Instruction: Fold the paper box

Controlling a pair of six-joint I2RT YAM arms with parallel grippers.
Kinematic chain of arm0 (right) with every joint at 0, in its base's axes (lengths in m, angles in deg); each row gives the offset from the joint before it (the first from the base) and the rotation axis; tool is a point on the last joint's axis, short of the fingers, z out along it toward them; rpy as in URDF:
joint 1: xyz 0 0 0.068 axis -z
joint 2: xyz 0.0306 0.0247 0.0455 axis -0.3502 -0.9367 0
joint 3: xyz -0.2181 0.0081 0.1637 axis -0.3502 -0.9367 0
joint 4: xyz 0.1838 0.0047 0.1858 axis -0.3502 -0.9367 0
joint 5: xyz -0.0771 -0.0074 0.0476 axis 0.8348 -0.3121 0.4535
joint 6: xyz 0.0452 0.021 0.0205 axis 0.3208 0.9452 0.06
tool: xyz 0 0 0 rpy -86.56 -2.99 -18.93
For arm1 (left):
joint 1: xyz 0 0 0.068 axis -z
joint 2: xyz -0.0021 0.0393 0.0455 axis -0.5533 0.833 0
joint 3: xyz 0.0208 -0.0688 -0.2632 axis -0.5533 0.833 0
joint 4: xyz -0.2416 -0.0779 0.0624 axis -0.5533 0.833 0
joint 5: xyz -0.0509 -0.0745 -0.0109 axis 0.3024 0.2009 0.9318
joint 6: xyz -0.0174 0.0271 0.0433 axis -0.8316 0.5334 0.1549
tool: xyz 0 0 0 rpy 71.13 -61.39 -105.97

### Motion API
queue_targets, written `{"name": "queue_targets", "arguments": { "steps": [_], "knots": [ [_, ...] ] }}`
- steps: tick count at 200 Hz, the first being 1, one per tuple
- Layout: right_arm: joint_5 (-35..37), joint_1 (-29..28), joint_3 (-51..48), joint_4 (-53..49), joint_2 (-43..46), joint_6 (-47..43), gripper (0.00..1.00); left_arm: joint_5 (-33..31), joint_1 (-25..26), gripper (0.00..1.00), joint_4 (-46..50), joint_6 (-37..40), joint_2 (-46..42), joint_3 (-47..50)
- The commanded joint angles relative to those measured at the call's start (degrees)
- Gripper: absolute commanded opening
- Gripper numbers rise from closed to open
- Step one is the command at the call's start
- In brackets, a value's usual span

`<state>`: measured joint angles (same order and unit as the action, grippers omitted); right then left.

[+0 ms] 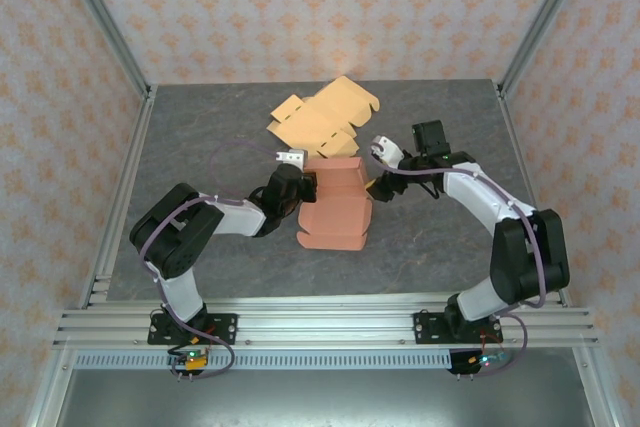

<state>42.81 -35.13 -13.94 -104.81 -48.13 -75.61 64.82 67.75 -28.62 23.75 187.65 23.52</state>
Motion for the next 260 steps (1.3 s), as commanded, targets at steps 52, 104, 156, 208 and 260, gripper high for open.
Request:
{"name": "queue_targets", "arguments": {
  "steps": [52, 104, 156, 208, 260],
  "knots": [
    [-0.3, -3.2, 6.0, -4.9, -7.3, -6.9, 0.56, 3.4, 0.5, 0.00, -5.0, 2.1, -0.2, 0.5],
    [-0.2, -3.0, 6.1, -3.6, -6.4, -4.4, 0.49, 0.7, 0.4, 0.00, -5.8, -0.3, -1.8, 1.9],
    [-0.4, -2.5, -6.3, 25.4, 10.0, 22.5, 0.99, -5.6, 0.5, 0.00, -3.7, -14.0, -5.6, 4.1],
    [46.1, -2.4, -7.5, 10.6, 28.4, 79.1, 0.99, -12.0, 1.2, 0.00, 14.2, -45.6, -11.0, 3.7],
    [17.1, -6.2, -15.8, 5.4, 36.2, 85.3, 0.99, -21.3, 6.9, 0.00, 28.3, -72.5, -16.5, 4.4]
  ]
}}
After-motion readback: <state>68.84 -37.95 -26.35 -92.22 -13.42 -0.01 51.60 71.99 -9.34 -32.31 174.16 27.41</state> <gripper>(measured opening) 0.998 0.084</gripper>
